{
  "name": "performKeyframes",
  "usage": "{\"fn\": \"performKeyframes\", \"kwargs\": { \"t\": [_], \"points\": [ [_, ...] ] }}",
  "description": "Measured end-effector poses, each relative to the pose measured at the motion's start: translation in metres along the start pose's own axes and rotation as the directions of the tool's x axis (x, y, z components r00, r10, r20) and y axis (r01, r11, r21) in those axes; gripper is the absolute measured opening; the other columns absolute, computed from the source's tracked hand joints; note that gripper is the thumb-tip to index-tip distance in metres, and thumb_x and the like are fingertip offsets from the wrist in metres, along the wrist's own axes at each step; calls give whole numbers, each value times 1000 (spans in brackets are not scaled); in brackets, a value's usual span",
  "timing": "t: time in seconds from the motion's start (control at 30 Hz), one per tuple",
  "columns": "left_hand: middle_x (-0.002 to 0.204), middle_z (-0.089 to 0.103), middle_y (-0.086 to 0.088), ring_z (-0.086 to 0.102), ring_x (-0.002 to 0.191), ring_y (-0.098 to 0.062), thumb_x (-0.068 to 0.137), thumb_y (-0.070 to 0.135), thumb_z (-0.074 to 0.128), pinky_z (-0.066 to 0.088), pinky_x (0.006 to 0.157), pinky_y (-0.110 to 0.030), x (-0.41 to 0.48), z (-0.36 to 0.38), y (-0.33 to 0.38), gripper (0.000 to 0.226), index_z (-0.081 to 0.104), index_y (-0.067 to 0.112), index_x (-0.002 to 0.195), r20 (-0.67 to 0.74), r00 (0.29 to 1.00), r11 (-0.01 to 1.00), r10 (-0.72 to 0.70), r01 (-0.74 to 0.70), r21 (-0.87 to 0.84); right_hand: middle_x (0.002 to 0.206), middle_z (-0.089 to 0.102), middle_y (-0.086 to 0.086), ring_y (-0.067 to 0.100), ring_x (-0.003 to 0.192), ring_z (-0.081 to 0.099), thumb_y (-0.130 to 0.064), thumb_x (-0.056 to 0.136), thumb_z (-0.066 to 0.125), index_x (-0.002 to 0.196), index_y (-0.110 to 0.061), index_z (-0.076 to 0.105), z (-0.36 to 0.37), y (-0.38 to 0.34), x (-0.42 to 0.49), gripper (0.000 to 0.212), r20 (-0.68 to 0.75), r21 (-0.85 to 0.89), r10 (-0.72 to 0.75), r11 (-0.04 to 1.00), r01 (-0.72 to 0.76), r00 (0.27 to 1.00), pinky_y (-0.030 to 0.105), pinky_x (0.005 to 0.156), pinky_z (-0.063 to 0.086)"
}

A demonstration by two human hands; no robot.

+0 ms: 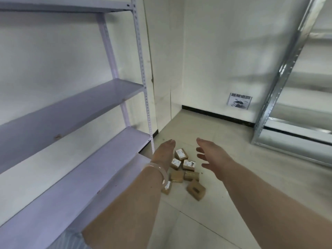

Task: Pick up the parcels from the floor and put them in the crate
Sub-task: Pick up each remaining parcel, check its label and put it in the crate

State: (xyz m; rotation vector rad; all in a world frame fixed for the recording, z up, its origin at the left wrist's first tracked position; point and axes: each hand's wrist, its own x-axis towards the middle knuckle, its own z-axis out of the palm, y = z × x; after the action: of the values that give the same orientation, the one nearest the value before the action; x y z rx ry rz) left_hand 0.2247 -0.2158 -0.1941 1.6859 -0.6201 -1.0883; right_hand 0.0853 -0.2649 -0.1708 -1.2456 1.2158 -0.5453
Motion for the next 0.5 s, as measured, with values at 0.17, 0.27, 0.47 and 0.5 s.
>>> {"fn": "performKeyframes", "kwargs": {
  "t": [0.17, 0.27, 0.47, 0.5],
  "points": [
    [146, 43, -13, 41, 135, -30, 101, 27, 38, 35, 107, -42, 61, 32, -9, 42, 42, 11, 140, 61, 997, 997, -36, 32, 69, 130, 56, 3, 21, 114, 53, -43, 94, 53, 133, -21, 51, -33, 19, 62, 45, -35, 33, 73, 997, -71, 997, 40, 98, 41],
    [147, 42, -13, 41, 135, -29, 102, 23, 36, 35, 106, -40, 110, 45, -10, 41, 41, 10, 140, 93, 992, 996, -82, 78, 42, 130, 55, 4, 22, 117, 52, -43, 94, 53, 132, -21, 51, -52, 19, 114, 44, -86, 38, 107, 994, -104, 991, 43, 104, 39],
    [145, 46, 1, 44, 132, -19, 98, 39, 34, 31, 113, -46, 236, 53, -11, 41, 46, 26, 136, 112, 985, 978, -132, 111, 175, 133, 55, 6, 22, 123, 52, -41, 95, 52, 133, -18, 50, -80, 7, 221, 44, -163, 24, 186, 983, -184, 969, 44, 105, 38],
    [143, 48, 2, 45, 131, -19, 98, 40, 35, 32, 112, -46, 256, 56, -8, 42, 46, 26, 136, 91, 985, 975, -148, 130, 182, 133, 55, 6, 23, 123, 52, -40, 95, 51, 133, -17, 50, -86, 5, 237, 44, -176, 27, 193, 981, -191, 965, 44, 105, 38]
  ]
}}
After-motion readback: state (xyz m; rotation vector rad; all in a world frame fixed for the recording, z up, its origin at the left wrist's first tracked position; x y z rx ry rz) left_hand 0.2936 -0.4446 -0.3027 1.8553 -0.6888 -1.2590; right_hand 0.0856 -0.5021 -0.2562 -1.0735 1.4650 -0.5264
